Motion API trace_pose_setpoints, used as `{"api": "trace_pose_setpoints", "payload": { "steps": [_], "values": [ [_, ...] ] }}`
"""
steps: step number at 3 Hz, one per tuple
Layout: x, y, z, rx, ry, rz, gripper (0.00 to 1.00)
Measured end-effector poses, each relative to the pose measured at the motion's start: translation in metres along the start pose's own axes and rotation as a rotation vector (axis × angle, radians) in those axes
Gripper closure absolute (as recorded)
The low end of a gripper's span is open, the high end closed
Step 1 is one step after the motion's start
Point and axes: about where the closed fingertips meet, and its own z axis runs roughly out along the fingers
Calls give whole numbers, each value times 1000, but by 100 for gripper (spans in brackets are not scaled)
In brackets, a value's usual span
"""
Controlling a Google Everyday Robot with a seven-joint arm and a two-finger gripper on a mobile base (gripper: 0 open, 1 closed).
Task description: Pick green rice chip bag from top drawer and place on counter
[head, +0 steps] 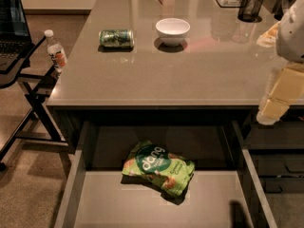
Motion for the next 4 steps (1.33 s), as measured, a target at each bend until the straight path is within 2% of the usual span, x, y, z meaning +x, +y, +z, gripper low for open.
{"api": "trace_pose_setpoints", "payload": {
  "steps": [2, 3, 4],
  "values": [
    [-1, 4, 6, 0, -7, -14, 0],
    [6, 17, 41, -40, -76, -40, 0],
    [24, 33, 85, -100, -119, -43, 0]
  ]
}}
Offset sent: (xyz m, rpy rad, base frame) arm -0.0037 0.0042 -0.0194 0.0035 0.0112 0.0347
